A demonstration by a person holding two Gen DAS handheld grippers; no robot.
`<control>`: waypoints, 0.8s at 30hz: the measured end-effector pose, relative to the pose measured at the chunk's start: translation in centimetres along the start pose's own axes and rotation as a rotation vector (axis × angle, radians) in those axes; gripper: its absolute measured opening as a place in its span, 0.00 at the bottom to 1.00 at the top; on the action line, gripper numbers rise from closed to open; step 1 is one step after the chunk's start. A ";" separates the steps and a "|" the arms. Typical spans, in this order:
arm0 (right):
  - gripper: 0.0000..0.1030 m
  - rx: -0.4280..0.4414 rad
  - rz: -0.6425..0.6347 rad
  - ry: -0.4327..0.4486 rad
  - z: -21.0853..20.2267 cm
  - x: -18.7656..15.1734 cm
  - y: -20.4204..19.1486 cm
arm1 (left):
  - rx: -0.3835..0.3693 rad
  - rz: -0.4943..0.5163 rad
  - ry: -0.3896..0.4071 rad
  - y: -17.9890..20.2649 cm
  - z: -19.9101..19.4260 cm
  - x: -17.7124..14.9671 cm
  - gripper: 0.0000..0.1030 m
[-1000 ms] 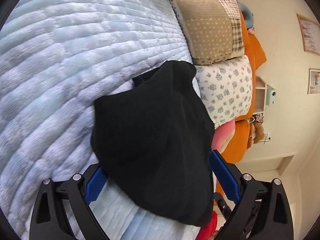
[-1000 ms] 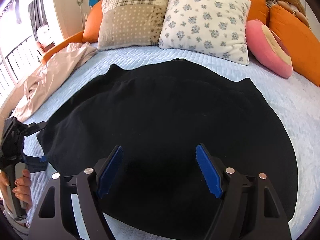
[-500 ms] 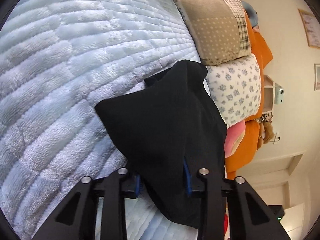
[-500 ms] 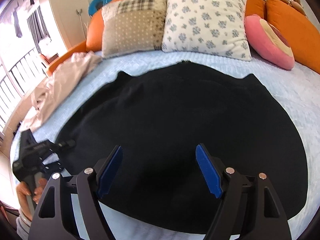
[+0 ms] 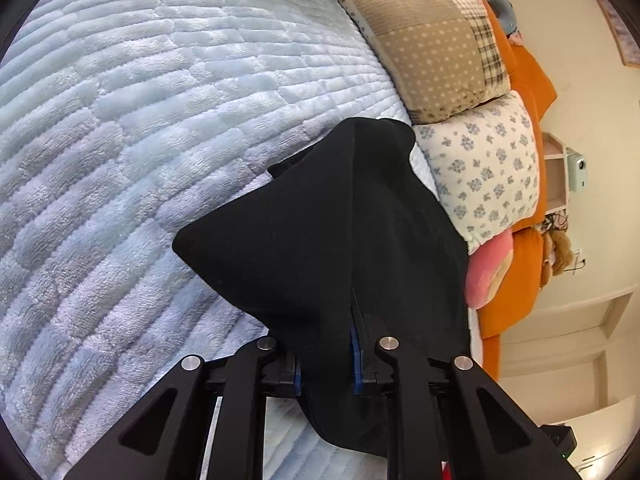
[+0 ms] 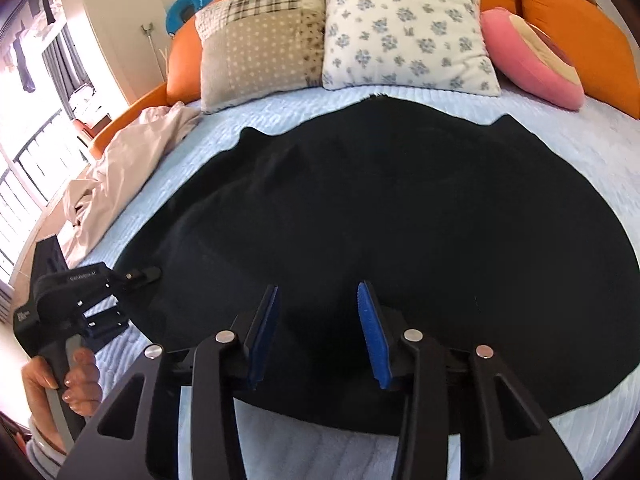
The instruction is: Fold large clothes
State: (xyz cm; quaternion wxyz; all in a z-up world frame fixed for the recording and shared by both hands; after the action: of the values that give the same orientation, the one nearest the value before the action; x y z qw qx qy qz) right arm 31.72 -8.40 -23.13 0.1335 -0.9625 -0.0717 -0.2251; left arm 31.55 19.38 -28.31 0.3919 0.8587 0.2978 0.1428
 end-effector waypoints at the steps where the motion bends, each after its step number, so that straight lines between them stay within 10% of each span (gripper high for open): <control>1: 0.39 -0.004 0.001 -0.004 0.2 -0.3 0.1 | 0.007 0.001 0.000 0.0 0.0 0.0 0.20; 13: 0.40 -0.103 -0.059 0.027 2.9 -4.7 0.0 | 0.141 0.116 0.004 5.7 -1.0 0.4 0.17; 24: 0.40 -0.178 -0.125 0.066 2.6 -6.2 -1.2 | 0.305 0.361 -0.028 18.2 0.1 -2.4 0.17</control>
State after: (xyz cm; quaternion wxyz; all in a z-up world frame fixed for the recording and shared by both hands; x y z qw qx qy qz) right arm 27.02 -7.00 -27.94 0.0355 -0.9562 -0.1070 -0.2701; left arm 36.99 8.39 -14.60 0.2298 0.9492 0.1518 0.1519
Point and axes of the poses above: each gripper's, at about its wrist camera, not at the fingertips, and z roughly the way its jaws point, y to its right, x to its top, the point moved 5 cm from there along z, roughly the way its jaws point, and after that the axes turned 12 degrees about -y, right-handed, at the moved point
